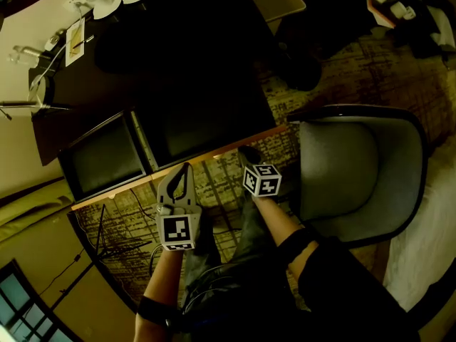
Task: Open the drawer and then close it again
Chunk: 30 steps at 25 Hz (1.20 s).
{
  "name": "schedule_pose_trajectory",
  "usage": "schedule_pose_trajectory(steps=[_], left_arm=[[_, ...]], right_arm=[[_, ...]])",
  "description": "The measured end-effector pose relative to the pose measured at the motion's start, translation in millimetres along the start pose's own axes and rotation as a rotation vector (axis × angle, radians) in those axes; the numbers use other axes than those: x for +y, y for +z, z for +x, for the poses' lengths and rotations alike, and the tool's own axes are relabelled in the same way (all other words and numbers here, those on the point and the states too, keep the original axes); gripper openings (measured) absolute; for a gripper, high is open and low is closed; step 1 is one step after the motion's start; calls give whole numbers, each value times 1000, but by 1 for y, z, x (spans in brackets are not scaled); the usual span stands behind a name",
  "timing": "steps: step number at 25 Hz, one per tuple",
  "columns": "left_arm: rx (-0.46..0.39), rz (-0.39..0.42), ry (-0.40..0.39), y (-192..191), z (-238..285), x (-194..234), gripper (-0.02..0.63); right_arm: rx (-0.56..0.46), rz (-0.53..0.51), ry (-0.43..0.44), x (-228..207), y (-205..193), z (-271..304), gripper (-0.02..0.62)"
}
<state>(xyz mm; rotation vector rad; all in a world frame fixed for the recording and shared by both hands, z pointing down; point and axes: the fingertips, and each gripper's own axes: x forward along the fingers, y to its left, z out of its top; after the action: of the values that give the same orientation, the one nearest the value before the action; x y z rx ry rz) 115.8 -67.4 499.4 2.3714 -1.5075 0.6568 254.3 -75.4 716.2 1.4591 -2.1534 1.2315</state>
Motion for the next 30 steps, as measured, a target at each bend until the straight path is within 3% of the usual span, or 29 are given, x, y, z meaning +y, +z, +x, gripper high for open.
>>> schedule_pose_trajectory(steps=[11, 17, 21, 30], left_arm=[[2, -5, 24, -3, 19, 11, 5], [-4, -15, 50, 1, 33, 21, 5], [-18, 20, 49, 2, 44, 26, 5], [-28, -40, 108, 12, 66, 48, 5]], right_arm=[[-54, 36, 31, 5, 27, 27, 0], [-83, 20, 50, 8, 61, 59, 0], [-110, 39, 47, 10, 88, 83, 0], [-159, 27, 57, 17, 139, 134, 0]])
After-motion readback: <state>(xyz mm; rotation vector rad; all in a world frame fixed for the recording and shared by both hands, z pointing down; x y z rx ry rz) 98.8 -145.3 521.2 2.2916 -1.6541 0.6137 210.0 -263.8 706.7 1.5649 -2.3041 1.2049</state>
